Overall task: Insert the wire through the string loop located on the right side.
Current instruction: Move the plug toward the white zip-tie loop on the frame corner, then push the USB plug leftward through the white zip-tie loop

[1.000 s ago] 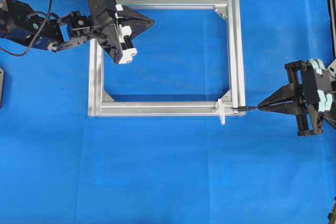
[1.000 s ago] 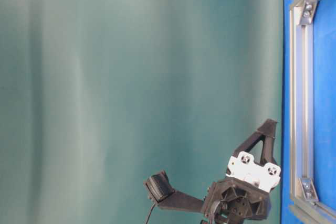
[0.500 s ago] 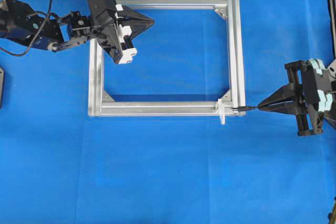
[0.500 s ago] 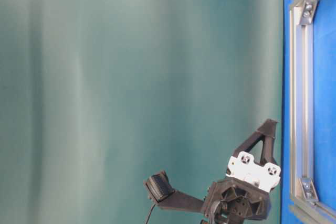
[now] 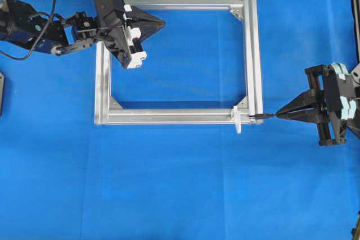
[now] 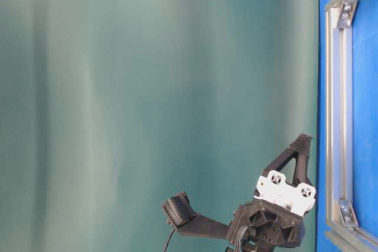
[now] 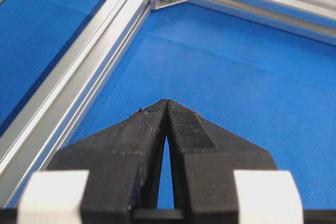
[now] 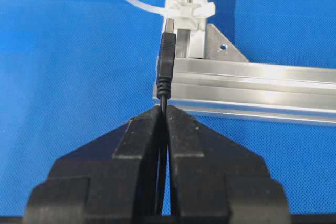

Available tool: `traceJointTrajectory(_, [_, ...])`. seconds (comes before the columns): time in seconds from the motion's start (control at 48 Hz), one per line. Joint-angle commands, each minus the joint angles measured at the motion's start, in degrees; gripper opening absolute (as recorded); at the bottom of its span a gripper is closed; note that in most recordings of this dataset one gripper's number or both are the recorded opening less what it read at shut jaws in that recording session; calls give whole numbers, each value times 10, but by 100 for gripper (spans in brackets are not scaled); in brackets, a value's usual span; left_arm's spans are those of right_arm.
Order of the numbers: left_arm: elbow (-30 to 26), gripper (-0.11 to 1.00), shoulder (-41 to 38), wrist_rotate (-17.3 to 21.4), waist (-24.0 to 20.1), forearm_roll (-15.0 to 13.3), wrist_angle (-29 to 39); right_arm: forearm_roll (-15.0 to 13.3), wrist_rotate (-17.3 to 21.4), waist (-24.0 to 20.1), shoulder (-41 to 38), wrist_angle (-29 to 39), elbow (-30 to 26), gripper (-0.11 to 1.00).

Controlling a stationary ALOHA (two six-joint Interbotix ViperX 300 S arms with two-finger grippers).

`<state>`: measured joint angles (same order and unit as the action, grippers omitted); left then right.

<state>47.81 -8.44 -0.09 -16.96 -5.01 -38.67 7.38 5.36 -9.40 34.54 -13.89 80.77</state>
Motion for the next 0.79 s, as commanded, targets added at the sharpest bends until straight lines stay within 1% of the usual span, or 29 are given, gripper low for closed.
traceJointTrajectory(0.0, [-11, 0, 19, 0, -1, 2, -3, -1, 0, 2, -2, -7, -8, -4])
traceJointTrajectory(0.25, [-11, 0, 19, 1, -1, 1, -3, -1, 0, 2, -29, -32, -18, -4])
traceJointTrajectory(0.417, [-11, 0, 19, 1, -1, 1, -3, -1, 1, 2, -76, -67, -33, -4])
traceJointTrajectory(0.583, [-11, 0, 19, 0, -1, 2, -3, -1, 1, 2, -129, -120, -54, -4])
traceJointTrajectory(0.771, [-14, 0, 19, -3, -1, 2, -3, -1, 0, 2, -191, -145, -91, -4])
